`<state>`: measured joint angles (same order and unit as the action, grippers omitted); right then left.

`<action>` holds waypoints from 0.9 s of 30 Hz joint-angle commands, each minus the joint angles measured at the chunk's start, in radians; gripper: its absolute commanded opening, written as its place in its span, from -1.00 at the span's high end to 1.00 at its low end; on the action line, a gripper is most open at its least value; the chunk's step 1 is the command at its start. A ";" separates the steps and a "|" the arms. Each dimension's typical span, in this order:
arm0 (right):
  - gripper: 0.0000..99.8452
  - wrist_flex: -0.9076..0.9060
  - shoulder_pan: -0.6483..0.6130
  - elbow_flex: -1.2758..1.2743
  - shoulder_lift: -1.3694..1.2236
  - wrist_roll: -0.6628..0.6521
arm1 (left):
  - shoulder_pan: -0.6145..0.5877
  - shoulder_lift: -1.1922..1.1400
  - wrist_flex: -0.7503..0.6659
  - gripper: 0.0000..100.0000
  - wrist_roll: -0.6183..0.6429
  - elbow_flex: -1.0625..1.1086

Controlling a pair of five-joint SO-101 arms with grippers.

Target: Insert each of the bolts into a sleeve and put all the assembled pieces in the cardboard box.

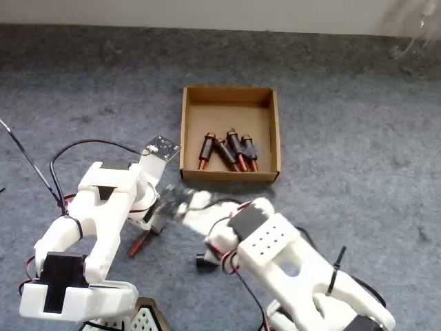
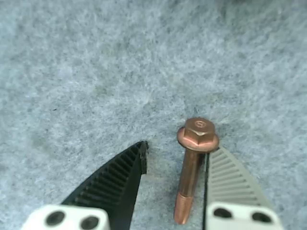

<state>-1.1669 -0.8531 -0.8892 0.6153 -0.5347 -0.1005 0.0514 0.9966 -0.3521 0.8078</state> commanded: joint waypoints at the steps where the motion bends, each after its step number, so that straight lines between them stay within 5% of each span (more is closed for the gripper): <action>1: 0.60 0.025 -0.091 0.005 0.002 -0.018 | -0.025 -0.001 -0.058 0.67 -0.011 0.004; 4: 0.60 0.061 -0.101 -0.024 0.001 -0.103 | -0.025 -0.001 -0.058 0.67 -0.011 0.004; 18: 0.60 0.282 -0.091 -0.176 -0.087 -0.120 | -0.024 -0.001 -0.057 0.68 -0.048 0.005; 24: 1.00 0.346 -0.087 -0.176 -0.174 -0.120 | -0.024 -0.001 -0.057 0.68 -0.048 0.005; 27: 0.99 0.331 -0.084 -0.170 -0.193 -0.092 | -0.024 -0.001 -0.057 0.68 -0.048 0.005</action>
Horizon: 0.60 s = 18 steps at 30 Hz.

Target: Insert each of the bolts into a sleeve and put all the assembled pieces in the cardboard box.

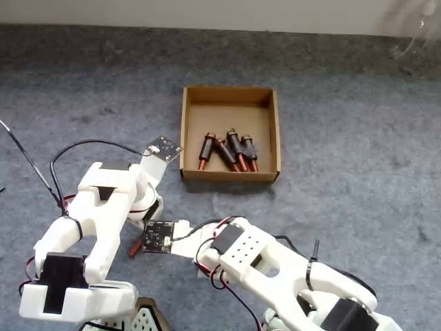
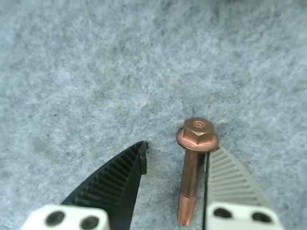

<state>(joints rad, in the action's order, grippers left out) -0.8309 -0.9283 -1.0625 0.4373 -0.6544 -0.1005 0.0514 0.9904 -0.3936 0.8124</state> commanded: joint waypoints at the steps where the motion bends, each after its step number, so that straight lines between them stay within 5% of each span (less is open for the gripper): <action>1: 0.99 -0.027 0.004 0.007 -0.015 0.074 | -0.024 -0.001 -0.051 0.68 -0.006 0.001; 6: 0.99 -0.120 0.205 0.059 -0.008 0.245 | -0.024 -0.001 -0.051 0.68 -0.006 0.001; 13: 0.99 -0.189 0.642 0.133 0.033 0.494 | -0.024 -0.001 -0.051 0.68 0.003 -0.004; 18: 0.99 -0.159 0.707 0.124 0.035 0.506 | -0.024 -0.002 -0.049 0.68 0.081 -0.048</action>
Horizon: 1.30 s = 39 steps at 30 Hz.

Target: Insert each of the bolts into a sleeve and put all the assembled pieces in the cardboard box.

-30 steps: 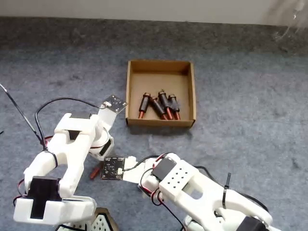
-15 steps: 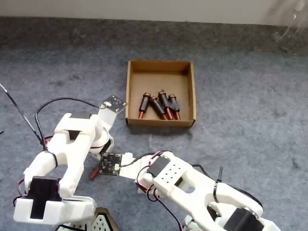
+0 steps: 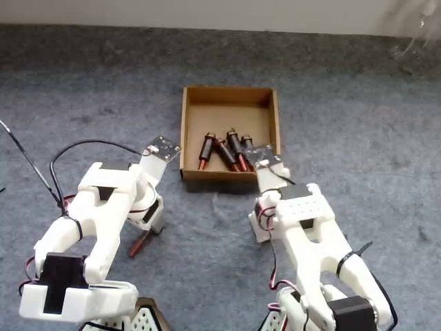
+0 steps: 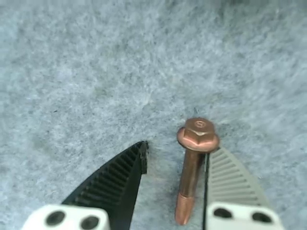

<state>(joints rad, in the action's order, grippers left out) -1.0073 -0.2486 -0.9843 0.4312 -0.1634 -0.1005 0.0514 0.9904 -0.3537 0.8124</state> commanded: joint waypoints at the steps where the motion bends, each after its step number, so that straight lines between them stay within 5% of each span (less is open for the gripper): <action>1: 0.99 0.031 0.027 0.044 0.031 0.017 | -0.022 -0.002 -0.041 0.71 0.058 -0.062; 5: 0.99 0.076 0.028 -0.001 0.041 0.068 | -0.025 -0.001 0.058 1.00 0.201 -0.173; 15: 0.99 0.076 0.028 -0.021 0.035 0.071 | -0.018 -0.002 0.227 0.99 0.637 -0.441; 21: 0.99 0.076 0.031 -0.021 0.033 0.071 | 0.025 -0.005 0.235 0.99 0.861 -0.427; 28: 0.99 0.076 0.031 -0.021 0.033 0.069 | 0.008 -0.004 0.242 0.54 0.922 -0.364; 32: 0.99 0.076 0.031 -0.022 0.033 0.068 | 0.002 0.007 0.244 0.55 0.687 -0.314; 39: 0.99 0.076 0.030 -0.022 0.031 0.068 | -0.019 0.004 0.249 0.77 -0.376 -0.437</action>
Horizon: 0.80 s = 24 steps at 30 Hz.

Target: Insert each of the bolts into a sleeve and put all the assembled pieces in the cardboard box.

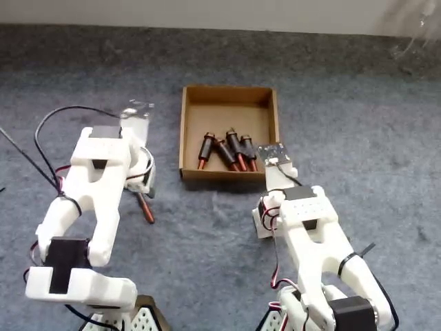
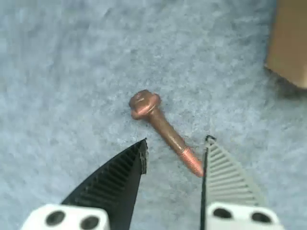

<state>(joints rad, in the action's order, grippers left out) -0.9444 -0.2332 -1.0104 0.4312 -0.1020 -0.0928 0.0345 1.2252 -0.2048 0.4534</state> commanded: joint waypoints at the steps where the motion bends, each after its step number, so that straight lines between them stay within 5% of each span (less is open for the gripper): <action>1: 0.99 0.013 0.015 0.004 0.031 0.006 | -0.038 0.016 0.015 0.77 -0.657 -0.094; 6: 0.99 0.013 0.015 0.004 0.031 0.006 | -0.068 0.013 0.008 0.64 -1.183 -0.054; 10: 0.99 0.013 0.015 0.004 0.031 0.005 | -0.073 0.013 0.008 0.61 -1.399 0.001; 16: 0.99 0.013 0.015 0.004 0.039 0.005 | -0.064 0.013 -0.018 0.61 -1.553 0.021; 24: 0.99 0.013 0.015 0.007 0.041 0.005 | -0.002 0.015 -0.245 0.61 -1.577 0.150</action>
<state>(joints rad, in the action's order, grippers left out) -0.9444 -0.2332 -1.0104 0.4312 -0.1020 -0.1465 0.0345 1.0595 -1.3970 0.5777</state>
